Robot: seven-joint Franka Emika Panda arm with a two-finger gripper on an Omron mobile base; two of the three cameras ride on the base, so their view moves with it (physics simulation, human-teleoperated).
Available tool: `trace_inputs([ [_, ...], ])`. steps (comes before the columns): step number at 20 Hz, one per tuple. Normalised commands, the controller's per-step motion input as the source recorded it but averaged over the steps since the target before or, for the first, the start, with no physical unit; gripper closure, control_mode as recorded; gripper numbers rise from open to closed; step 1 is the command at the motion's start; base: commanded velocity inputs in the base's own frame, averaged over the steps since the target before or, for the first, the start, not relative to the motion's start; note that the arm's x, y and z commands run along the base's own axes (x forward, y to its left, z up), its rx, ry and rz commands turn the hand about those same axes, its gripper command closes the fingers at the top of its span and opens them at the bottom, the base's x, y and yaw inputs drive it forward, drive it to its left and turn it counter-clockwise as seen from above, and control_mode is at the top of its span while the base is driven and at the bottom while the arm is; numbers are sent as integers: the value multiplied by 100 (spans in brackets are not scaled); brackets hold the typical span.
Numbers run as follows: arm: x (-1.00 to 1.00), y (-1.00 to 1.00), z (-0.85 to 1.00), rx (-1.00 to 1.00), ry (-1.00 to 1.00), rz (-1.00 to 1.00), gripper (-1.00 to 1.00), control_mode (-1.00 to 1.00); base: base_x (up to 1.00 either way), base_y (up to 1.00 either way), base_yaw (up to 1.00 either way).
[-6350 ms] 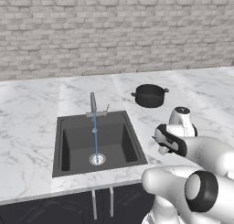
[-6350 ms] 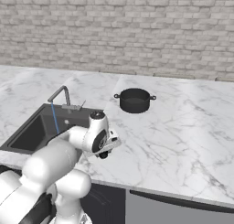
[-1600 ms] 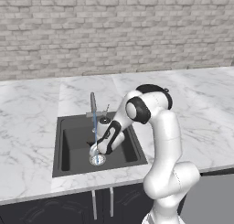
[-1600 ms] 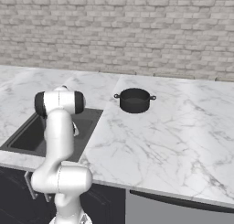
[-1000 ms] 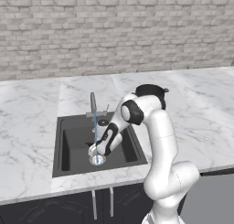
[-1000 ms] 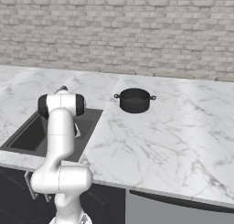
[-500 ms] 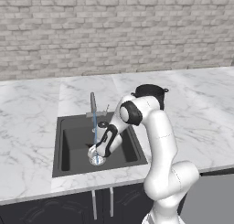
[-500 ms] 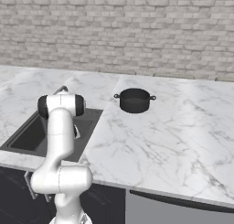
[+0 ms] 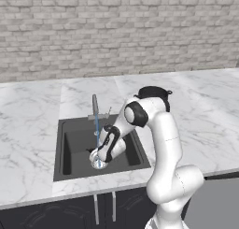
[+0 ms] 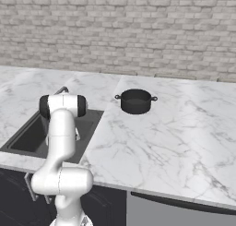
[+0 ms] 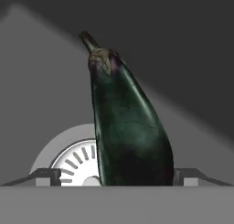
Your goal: Turn on the sink faucet. Then move the eggplant from the counter to the sink. Turn off the sink. Move the vegetable from the sink to the pot next to the stove. Finally move the pot to the front center burner.
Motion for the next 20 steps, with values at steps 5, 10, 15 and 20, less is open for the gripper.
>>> trace_inputs([
  [5,-7,-8,63,7,0,-3,-100,-100,0,0,0],
  [10,-4,-12,71,5,0,-2,-100,-100,0,0,0],
  [15,-5,-23,71,5,0,-2,-100,-100,0,0,0],
  [20,-5,-40,64,6,0,-3,-100,-100,0,0,0],
])
